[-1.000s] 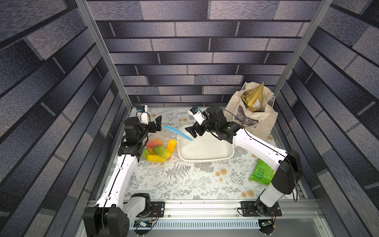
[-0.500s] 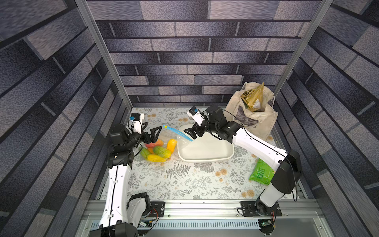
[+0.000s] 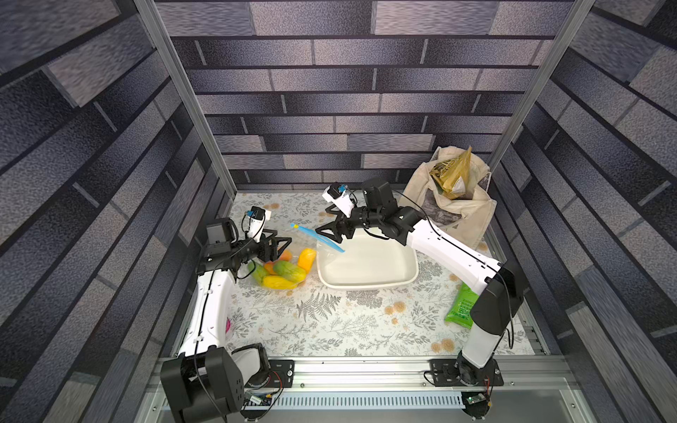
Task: Place the mango in a zip-top bag and seal the zipper
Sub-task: Zip the zipper on the zipper food storage bag.
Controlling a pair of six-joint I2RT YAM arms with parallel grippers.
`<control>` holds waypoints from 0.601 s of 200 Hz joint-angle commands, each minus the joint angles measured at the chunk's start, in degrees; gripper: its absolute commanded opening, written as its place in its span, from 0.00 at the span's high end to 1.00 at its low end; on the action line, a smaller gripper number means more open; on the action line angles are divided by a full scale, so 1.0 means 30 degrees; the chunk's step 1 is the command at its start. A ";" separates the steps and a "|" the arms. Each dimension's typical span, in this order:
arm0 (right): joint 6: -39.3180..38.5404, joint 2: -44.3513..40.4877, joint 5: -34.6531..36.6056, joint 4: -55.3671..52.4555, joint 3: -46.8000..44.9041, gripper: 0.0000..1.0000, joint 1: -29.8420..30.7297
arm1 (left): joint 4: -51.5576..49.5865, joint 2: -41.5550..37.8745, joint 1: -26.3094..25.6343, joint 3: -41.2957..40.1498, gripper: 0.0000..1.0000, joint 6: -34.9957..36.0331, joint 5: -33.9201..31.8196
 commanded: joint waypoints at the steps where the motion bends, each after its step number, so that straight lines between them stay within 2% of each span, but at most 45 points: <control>1: -0.0708 0.1128 -0.1479 -0.1398 0.1639 0.15 0.0245 | -0.0212 0.0201 -0.0710 0.0790 0.43 0.1165 0.0536; 9: -0.0920 0.1533 -0.1614 -0.1717 0.2215 0.16 0.0253 | 0.0235 0.0173 -0.0890 0.0687 0.54 0.0985 0.0383; 17: -0.1133 0.1892 -0.1644 -0.1979 0.2745 0.17 0.0262 | 0.0653 0.0158 -0.1070 0.0635 0.60 0.0800 0.0400; 52: -0.2249 0.3400 -0.2884 -0.3270 0.5114 0.27 0.0266 | 0.0863 0.0078 -0.1775 0.0850 0.71 0.0726 -0.0355; 80: -0.2804 0.4856 -0.4115 -0.3990 0.6705 0.39 0.0242 | 0.0280 0.0105 -0.1871 0.1205 0.84 0.0945 -0.0328; 98: -0.3169 0.5525 -0.5027 -0.4620 0.7744 0.40 0.0235 | 0.0164 -0.0045 -0.1863 0.1223 0.91 0.1013 -0.0410; 108: -0.3588 0.5940 -0.5689 -0.5319 0.8405 0.41 0.0260 | 0.0098 -0.0187 -0.1874 0.1234 1.00 0.1060 -0.0460; 120: -0.3746 0.6365 -0.5979 -0.5840 0.9173 0.40 0.0242 | -0.0021 -0.0345 -0.1881 0.1251 1.00 0.1173 -0.0440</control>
